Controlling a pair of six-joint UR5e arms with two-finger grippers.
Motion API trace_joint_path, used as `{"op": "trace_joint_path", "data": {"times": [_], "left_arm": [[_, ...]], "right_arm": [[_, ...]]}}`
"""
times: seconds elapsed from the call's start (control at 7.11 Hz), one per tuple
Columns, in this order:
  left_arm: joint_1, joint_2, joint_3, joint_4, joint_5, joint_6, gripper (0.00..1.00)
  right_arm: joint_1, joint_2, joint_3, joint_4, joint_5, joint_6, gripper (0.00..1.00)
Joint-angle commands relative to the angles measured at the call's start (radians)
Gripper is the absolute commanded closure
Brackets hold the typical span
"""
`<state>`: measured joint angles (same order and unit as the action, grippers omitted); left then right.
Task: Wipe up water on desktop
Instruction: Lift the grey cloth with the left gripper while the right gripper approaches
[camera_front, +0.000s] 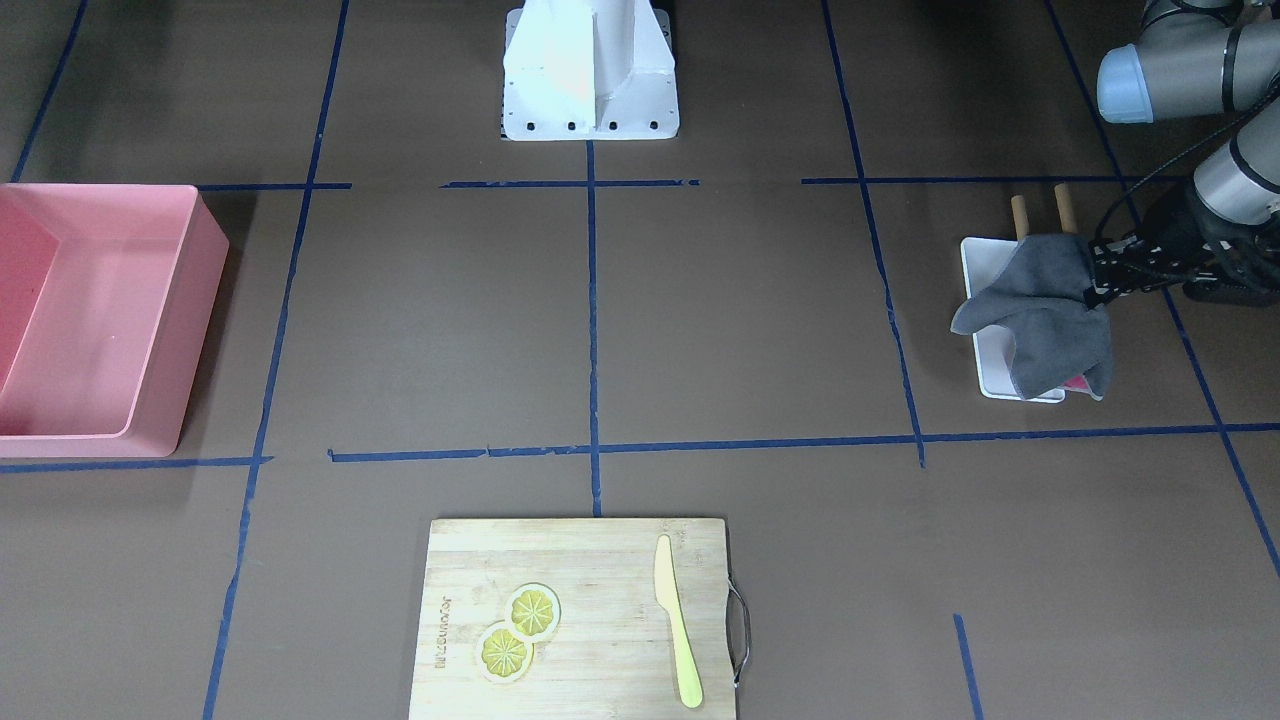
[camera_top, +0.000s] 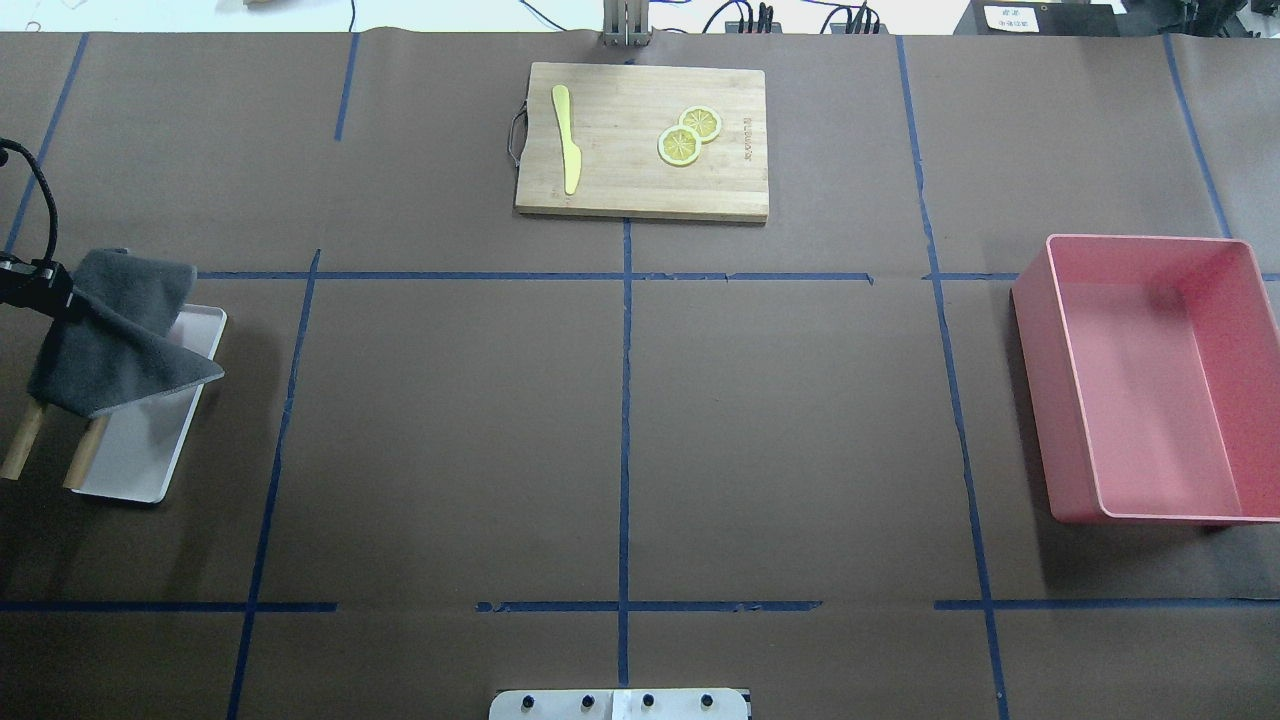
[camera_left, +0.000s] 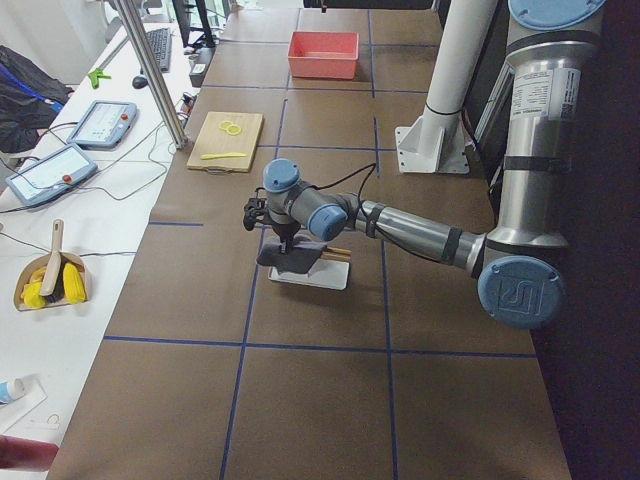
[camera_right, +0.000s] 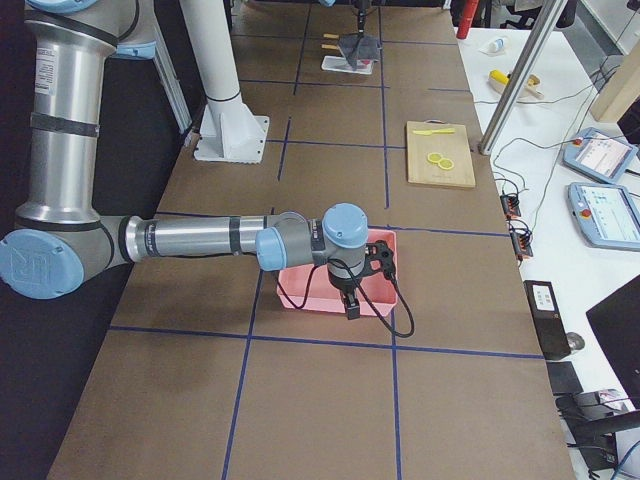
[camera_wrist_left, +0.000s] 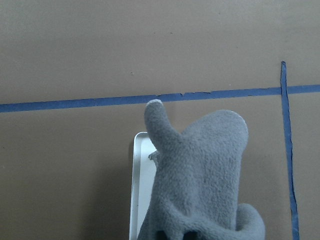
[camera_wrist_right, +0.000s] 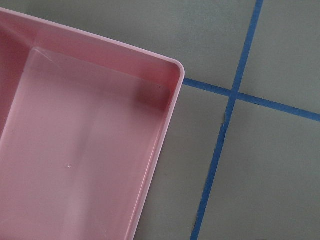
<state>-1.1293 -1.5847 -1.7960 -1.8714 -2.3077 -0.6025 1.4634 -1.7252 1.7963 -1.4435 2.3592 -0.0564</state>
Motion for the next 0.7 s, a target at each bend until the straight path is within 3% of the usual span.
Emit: {"op": "trace_joint_path", "data": {"times": [0.0,0.14,0.28,0.56], "left_arm": [[-0.003,0.006,-0.026,0.003,-0.001,0.001,1.00],[-0.004,0.003,-0.037,0.011,-0.002,-0.005,1.00],[-0.003,-0.011,-0.054,0.041,-0.004,-0.157,1.00],[0.000,-0.099,-0.083,0.040,-0.012,-0.679,0.98]], "right_arm": [[0.000,0.000,0.003,0.000,0.002,0.000,0.00],[0.000,-0.001,0.006,0.000,0.003,0.000,0.00],[0.000,0.001,0.017,0.002,0.009,0.000,0.00],[0.000,0.003,0.075,0.003,0.025,-0.003,0.01]]}}
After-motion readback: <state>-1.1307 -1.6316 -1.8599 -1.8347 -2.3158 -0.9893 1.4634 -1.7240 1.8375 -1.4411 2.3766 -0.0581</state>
